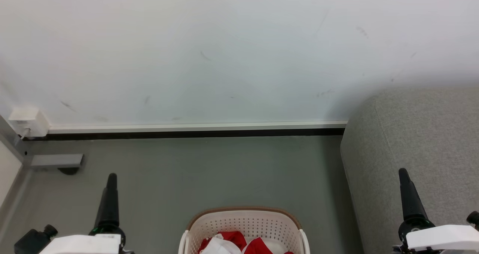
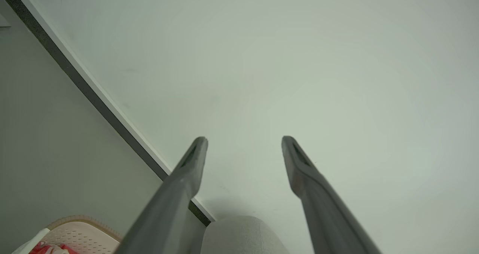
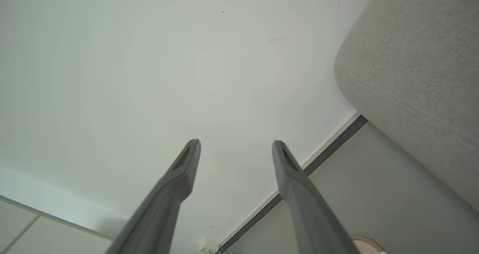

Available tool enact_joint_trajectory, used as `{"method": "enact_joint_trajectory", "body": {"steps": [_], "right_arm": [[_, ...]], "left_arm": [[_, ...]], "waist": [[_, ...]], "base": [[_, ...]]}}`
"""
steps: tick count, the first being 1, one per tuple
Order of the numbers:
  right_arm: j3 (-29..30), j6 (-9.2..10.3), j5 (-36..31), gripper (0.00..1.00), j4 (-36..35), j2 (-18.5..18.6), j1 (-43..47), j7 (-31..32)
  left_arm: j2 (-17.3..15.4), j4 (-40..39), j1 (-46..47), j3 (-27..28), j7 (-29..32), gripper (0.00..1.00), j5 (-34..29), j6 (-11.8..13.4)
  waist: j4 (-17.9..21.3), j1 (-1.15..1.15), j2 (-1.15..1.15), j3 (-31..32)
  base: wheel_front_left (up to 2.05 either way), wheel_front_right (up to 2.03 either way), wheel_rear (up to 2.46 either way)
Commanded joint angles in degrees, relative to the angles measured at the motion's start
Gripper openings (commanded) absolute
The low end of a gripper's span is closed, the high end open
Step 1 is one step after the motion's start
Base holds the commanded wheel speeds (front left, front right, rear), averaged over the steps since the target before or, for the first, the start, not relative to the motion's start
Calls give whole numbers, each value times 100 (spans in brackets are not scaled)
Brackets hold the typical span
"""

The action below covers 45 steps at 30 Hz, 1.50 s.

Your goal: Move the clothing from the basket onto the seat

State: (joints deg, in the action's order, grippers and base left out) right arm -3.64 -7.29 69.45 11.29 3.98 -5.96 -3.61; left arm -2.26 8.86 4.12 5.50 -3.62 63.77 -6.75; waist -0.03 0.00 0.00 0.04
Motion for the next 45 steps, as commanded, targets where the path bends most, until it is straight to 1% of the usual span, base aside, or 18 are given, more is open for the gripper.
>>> {"method": "enact_joint_trajectory", "body": {"steps": [1,11,12,17,25,34,45], "right_arm": [[-43,-23,-285,100,-37,93,-191,-54],[-215,-25,-1707,100,25,121,-197,-237],[-215,-25,-1707,100,25,121,-197,-237],[-307,-26,-2330,100,70,137,-198,-323],[-470,-27,-3028,100,176,190,-224,-452],[-516,-28,-3625,100,259,177,-249,-586],[-482,-30,-4195,100,227,156,-254,-731]], "left_arm": [[-44,-130,42,6,-52,100,-299,34],[-51,-295,-71,-221,-239,100,-1692,295],[-51,-295,-71,-221,-239,100,-1692,295],[-53,-281,-98,-326,-329,100,-2441,427],[-105,-200,-143,-509,-453,100,-3459,644],[-152,-156,-165,-641,-585,100,-4016,821],[-172,-206,-208,-700,-734,100,-4562,927]], "waist": [[-1,0,0,3],[2,0,0,29],[2,0,0,29],[6,0,0,43],[14,0,0,71],[8,0,0,81],[7,0,0,92]], "base": [[0,0,0],[0,0,0],[0,0,0],[0,0,0],[0,0,0],[0,0,0],[0,0,0]]}}
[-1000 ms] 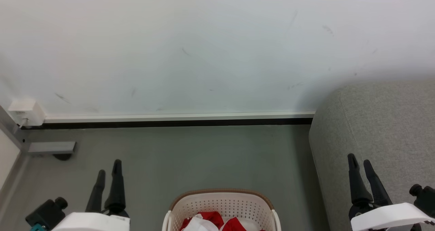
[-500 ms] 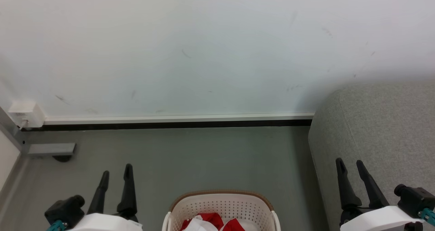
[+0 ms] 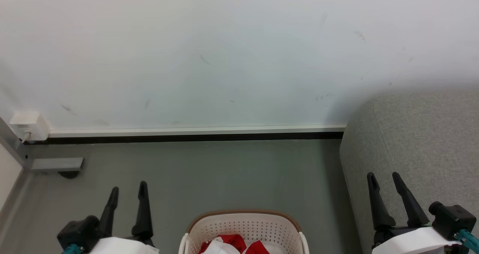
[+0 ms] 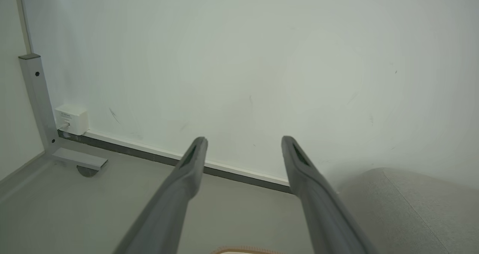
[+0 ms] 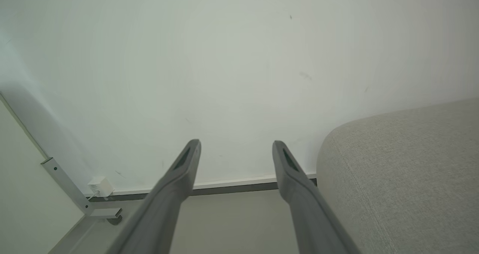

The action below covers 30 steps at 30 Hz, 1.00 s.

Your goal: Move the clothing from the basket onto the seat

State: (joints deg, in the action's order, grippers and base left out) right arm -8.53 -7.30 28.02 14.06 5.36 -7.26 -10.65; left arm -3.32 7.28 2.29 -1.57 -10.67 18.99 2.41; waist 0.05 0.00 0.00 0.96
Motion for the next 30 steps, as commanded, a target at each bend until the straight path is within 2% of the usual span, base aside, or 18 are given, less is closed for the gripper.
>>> {"method": "enact_joint_trajectory", "body": {"steps": [1,30], "right_arm": [[3,-29,-104,100,-52,18,-124,-45],[-154,-27,-1052,100,37,-46,-190,-372]], "left_arm": [[-65,-54,-27,-1,-44,100,-131,19],[-54,-124,-80,-61,-372,100,-1449,113]], "waist": [[-2,0,0,-1],[22,0,0,-25]], "base": [[0,0,0],[0,0,0]]}}
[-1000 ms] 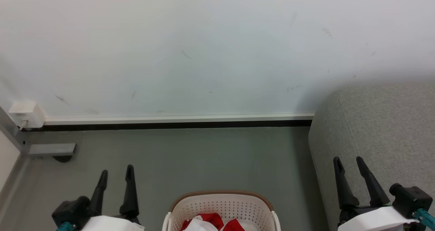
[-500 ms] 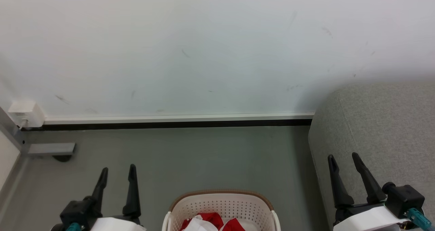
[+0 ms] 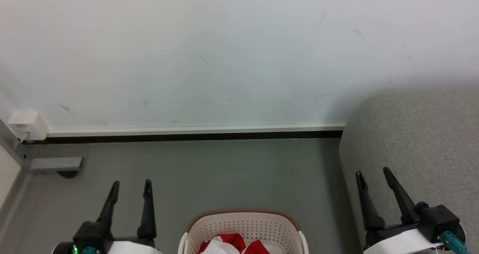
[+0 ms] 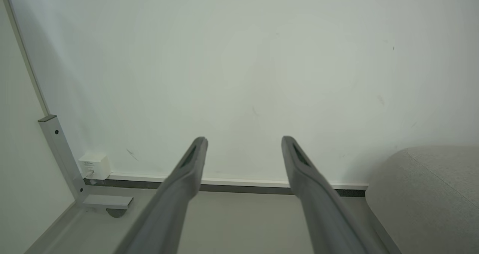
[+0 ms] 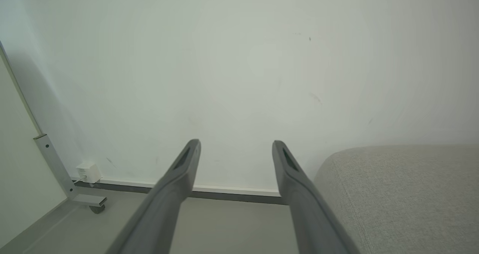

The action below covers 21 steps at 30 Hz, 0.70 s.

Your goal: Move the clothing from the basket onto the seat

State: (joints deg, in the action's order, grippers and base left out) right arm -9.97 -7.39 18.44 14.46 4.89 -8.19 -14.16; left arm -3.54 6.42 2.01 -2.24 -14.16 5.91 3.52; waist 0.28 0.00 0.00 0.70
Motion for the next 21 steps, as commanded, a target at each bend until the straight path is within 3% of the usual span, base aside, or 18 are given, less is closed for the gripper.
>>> {"method": "enact_joint_trajectory", "body": {"steps": [1,9,21], "right_arm": [[-15,-18,-109,100,-1,2,-101,-37],[-41,-19,-353,100,36,-3,-103,-116],[26,-19,-226,100,67,-31,-113,-107]], "left_arm": [[-29,-41,-53,7,-38,100,-174,3],[-6,-63,-80,-6,-112,100,-465,10],[21,-99,-81,42,-102,100,-375,-60]], "waist": [[0,0,0,1],[-6,0,0,5],[-10,0,0,0]], "base": [[0,0,0],[0,0,0],[0,0,0]]}}
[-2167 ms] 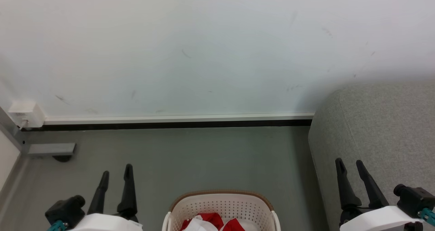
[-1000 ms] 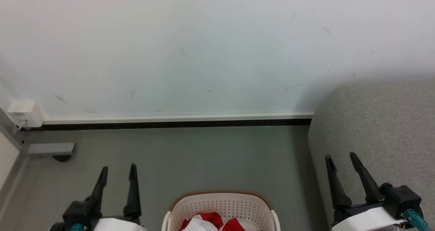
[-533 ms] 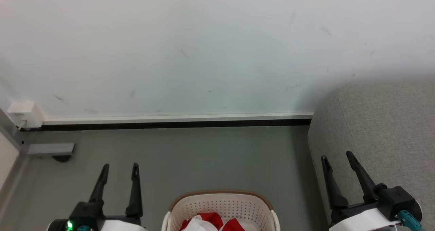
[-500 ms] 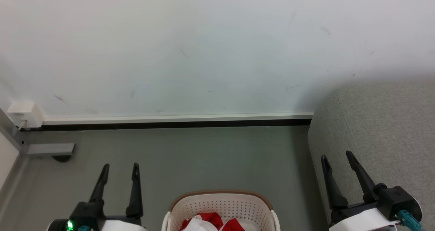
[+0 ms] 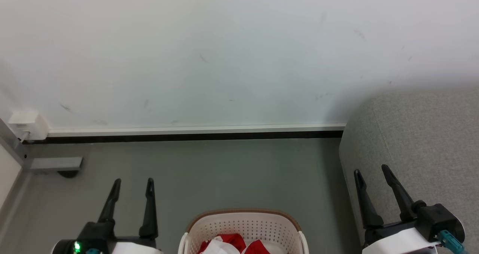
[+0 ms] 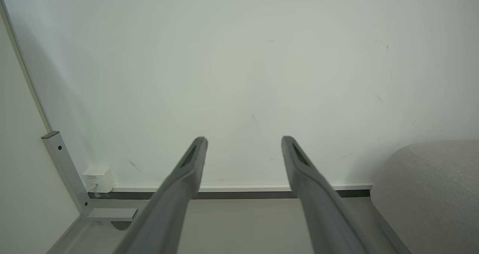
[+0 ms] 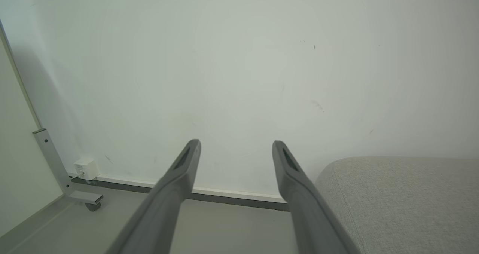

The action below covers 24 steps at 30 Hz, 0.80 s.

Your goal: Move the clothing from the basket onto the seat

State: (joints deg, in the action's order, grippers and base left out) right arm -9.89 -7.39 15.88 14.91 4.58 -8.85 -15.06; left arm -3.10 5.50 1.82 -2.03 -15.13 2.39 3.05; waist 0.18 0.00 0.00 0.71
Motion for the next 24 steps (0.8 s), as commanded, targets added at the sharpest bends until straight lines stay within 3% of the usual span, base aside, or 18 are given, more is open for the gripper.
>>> {"method": "enact_joint_trajectory", "body": {"steps": [1,24], "right_arm": [[19,-19,34,100,25,0,-47,-17],[34,-19,68,100,-23,38,-83,-17]], "left_arm": [[-21,-6,-62,25,-4,100,-20,-16],[1,78,16,69,-4,100,-30,-180]], "waist": [[0,0,0,0],[146,0,0,-154]], "base": [[0,0,0],[0,0,0]]}}
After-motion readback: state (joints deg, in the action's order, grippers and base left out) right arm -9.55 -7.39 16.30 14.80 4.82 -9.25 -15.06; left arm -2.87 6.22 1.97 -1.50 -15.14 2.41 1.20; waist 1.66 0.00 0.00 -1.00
